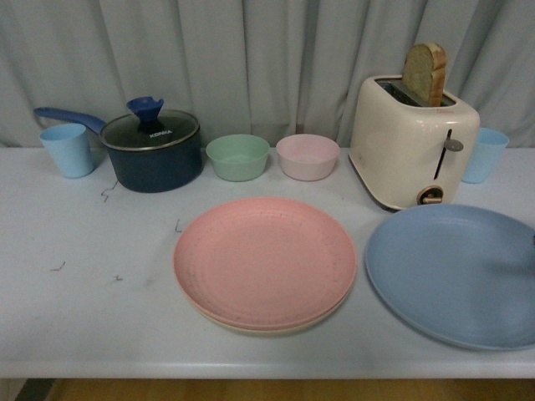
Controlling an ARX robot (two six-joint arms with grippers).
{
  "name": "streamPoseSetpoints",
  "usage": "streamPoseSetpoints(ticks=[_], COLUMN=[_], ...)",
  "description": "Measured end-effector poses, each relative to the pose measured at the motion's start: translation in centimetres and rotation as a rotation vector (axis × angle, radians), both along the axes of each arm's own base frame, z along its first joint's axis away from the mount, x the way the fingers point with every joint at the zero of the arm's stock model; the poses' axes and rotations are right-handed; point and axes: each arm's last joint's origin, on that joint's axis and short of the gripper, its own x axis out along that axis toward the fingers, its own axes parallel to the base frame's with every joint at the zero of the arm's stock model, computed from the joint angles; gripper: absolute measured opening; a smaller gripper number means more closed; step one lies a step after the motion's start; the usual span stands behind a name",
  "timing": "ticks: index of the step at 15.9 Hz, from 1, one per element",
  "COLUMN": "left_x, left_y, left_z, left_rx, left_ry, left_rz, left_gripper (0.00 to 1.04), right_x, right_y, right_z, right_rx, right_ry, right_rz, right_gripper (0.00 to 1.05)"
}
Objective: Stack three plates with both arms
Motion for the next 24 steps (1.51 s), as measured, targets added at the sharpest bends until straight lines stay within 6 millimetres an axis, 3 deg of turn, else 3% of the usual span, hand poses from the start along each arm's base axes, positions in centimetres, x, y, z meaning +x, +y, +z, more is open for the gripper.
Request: streamPoseSetpoints(ticks=[2, 4, 6, 8, 12, 14, 18, 20, 24], left_x=[0.0, 0.0, 0.0, 0.0, 0.0, 0.0, 0.0, 0.0, 0.0], left_y=[0.0, 0.0, 0.0, 0.0, 0.0, 0.0, 0.0, 0.0, 0.0], left_z=[0.0, 0.0, 0.0, 0.0, 0.0, 0.0, 0.0, 0.0, 0.0], left_rx=[0.0, 0.0, 0.0, 0.0, 0.0, 0.0, 0.0, 0.0, 0.0], left_ry=[0.0, 0.0, 0.0, 0.0, 0.0, 0.0, 0.0, 0.0, 0.0], left_rz=[0.0, 0.0, 0.0, 0.0, 0.0, 0.0, 0.0, 0.0, 0.0], left_gripper=[0.98, 0.98, 0.98, 0.98, 0.98, 0.98, 0.98, 0.98, 0.98], right_x=[-3.3, -5.6, -6.0, -4.7, -0.7, 1.2, 3.0, 3.8, 4.3], right_y=[-1.1, -0.8, 1.4, 4.5, 10.8, 13.3, 15.5, 17.9, 19.0], right_z=[1.6, 4.0, 8.3, 9.8, 6.2, 5.5, 4.1, 2.2, 1.2], right_rx=[0.031, 0.056, 0.103, 0.182, 0.281, 0.299, 0.305, 0.316, 0.306], right_ry=[0.001, -0.036, -0.183, -0.267, -0.165, -0.147, -0.099, -0.043, -0.014], right_rz=[-0.034, -0.022, 0.057, 0.142, 0.203, 0.22, 0.193, 0.201, 0.198], right_gripper=[0.03, 0.03, 0.03, 0.03, 0.03, 0.03, 0.03, 0.03, 0.03])
